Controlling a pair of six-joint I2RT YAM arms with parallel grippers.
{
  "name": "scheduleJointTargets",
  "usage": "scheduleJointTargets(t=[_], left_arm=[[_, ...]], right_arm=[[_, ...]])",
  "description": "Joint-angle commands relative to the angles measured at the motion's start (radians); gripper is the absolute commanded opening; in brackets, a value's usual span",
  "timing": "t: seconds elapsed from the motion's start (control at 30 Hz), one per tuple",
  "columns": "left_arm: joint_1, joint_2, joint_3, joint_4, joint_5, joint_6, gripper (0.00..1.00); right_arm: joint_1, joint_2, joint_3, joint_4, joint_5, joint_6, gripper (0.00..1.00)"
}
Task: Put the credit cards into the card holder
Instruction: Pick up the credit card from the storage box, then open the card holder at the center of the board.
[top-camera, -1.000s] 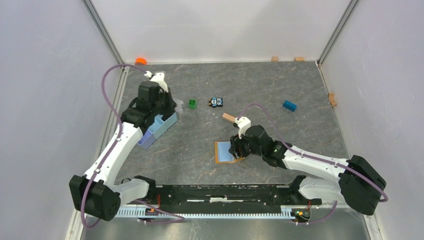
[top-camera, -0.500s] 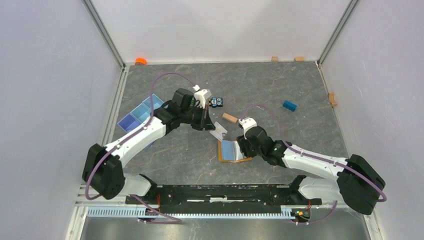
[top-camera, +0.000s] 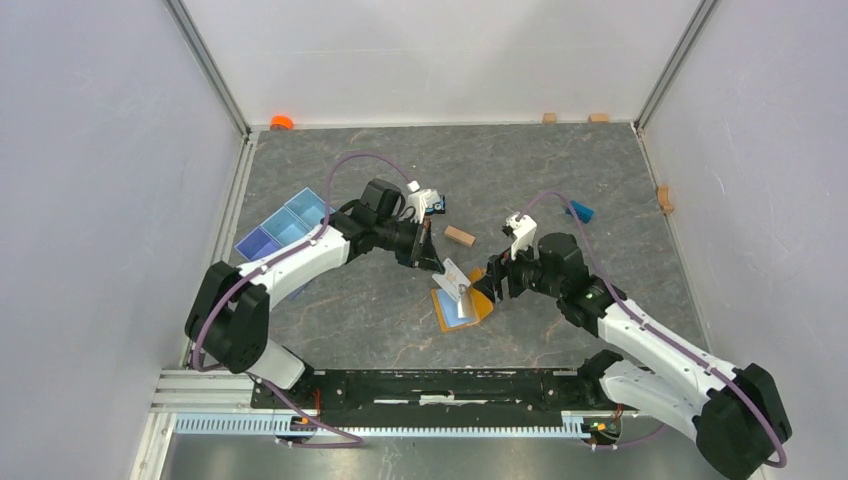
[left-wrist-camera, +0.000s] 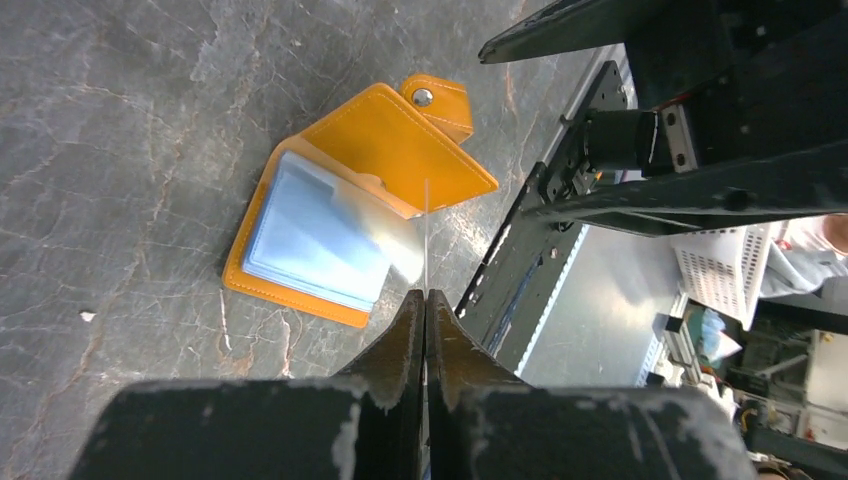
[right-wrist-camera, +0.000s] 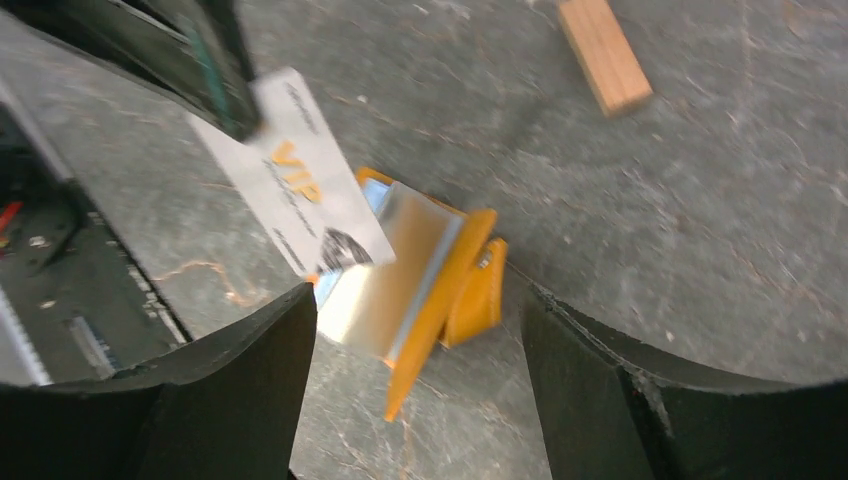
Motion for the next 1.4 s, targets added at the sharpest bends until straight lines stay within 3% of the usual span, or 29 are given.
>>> scheduleJointTargets(t=[0.0,0.13,0.37,0.43,0.5,0.63,0.67,0.77,0.8,0.87,1.0,1.17,1.37], left_arm=[[-0.005,0.033,0.043,0.007,0.096,0.025,0.02],[-0.012,0.033,0.037,0.007,0.132,0.049,0.02],[-0.035,0.039,0.031,0.028,0.200,0.063,0.02],[-0.043,0.034,0.023,0.048,0.217,0.056,0.02],[-0.049,0.029,0.015,0.065,0.221,0.046,0.02],[-0.054,0.010,-0.005,0.101,0.185,0.012,0.02],[-0.054,-0.001,-0.014,0.105,0.161,0.001,0.08],[-0.055,-0.046,-0.025,0.067,-0.031,-0.033,0.50],[-0.054,-0.068,-0.028,0.040,-0.116,-0.044,0.56],[-0.055,-0.114,-0.062,0.047,-0.240,-0.086,0.56],[-0.053,-0.203,-0.182,0.111,-0.436,-0.265,0.69],[-0.053,-0.249,-0.300,0.181,-0.520,-0.404,0.71],[-0.053,-0.276,-0.376,0.242,-0.542,-0.462,0.72]], right_arm=[[-0.056,0.017,0.012,0.163,-0.318,0.001,0.79],[-0.086,0.097,0.035,0.249,-0.479,0.040,0.75],[-0.087,0.188,0.051,0.286,-0.547,0.050,0.66],[-0.086,0.202,0.041,0.317,-0.567,0.068,0.60],[-0.086,0.213,0.024,0.371,-0.592,0.108,0.46],[-0.086,0.223,0.016,0.390,-0.585,0.150,0.02],[-0.086,0.216,0.014,0.384,-0.573,0.155,0.00],[-0.068,0.188,0.026,0.288,-0.444,0.141,0.00],[-0.046,0.182,0.040,0.233,-0.355,0.120,0.00],[0.010,0.174,0.065,0.135,-0.192,0.107,0.00],[0.114,0.188,0.091,0.058,0.029,0.171,0.00],[0.232,0.233,0.140,0.027,0.200,0.230,0.00],[0.369,0.358,0.276,-0.110,0.438,0.263,0.00]])
